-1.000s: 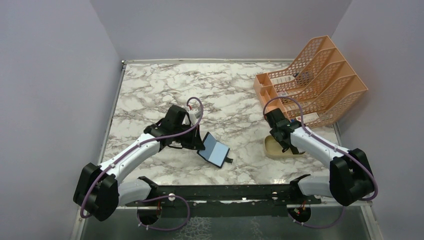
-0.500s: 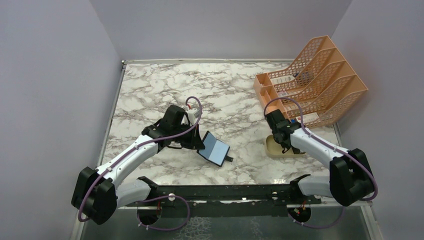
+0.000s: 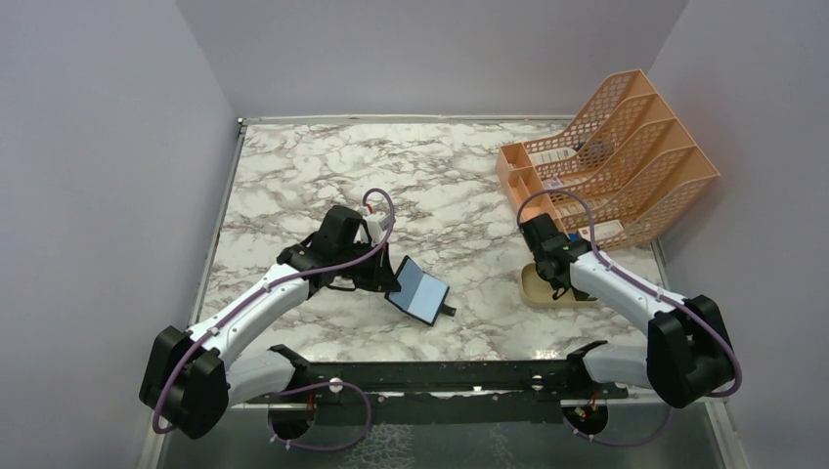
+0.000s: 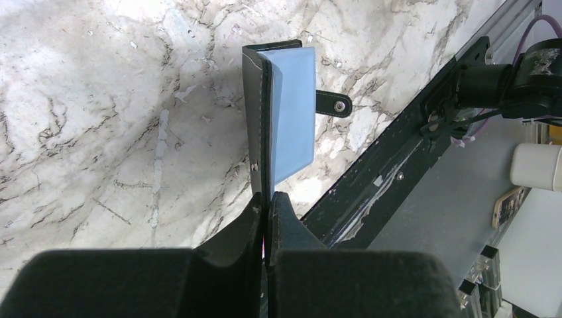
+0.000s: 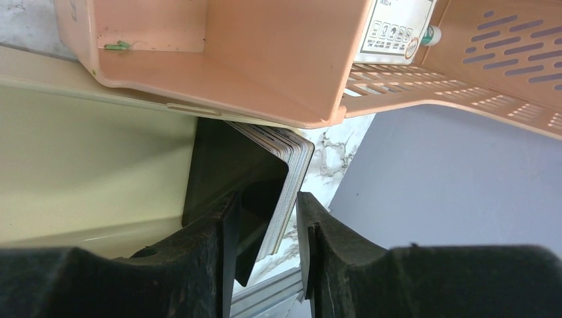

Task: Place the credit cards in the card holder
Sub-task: Pick up the credit card from the storage box.

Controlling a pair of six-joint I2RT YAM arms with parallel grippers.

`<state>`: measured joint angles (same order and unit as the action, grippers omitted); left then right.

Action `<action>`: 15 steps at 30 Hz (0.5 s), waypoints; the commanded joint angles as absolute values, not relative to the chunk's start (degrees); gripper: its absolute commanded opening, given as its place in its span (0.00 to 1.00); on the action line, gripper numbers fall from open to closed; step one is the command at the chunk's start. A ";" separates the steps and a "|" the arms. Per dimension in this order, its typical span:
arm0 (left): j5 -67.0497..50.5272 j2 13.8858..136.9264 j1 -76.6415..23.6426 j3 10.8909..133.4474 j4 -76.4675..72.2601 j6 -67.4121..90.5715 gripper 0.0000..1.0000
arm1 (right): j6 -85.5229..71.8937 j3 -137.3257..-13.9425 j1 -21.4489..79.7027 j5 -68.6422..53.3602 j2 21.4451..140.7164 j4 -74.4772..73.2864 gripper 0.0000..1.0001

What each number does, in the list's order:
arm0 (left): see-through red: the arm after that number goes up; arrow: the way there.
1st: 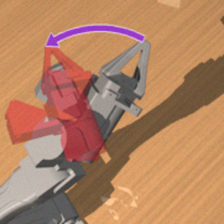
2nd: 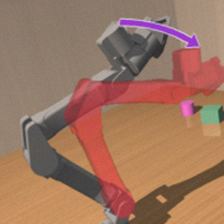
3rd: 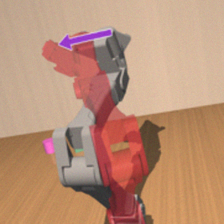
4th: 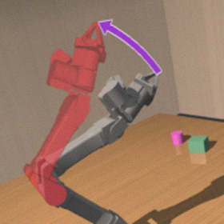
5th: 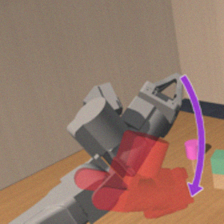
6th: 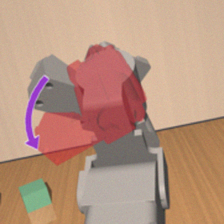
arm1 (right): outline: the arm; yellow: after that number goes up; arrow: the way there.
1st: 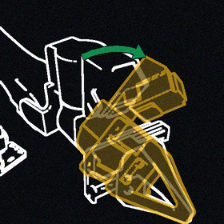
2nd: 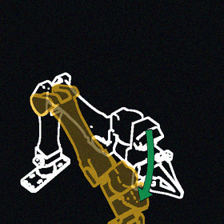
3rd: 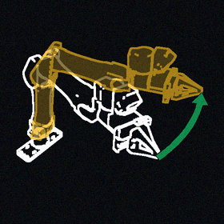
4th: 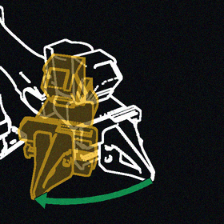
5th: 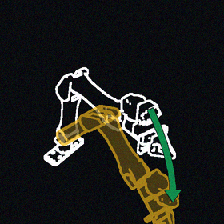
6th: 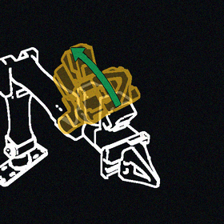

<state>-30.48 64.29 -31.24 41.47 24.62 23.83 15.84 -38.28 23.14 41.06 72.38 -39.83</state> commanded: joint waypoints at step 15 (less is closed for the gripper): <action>-29.99 62.08 -31.38 41.40 24.04 23.46 0.00 | 17.56 -39.14 22.76 42.30 70.04 -38.56 0.21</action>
<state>-30.46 63.64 -31.24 41.47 24.62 23.83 16.82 -38.28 23.14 41.28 72.05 -39.75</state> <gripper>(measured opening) 0.029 0.232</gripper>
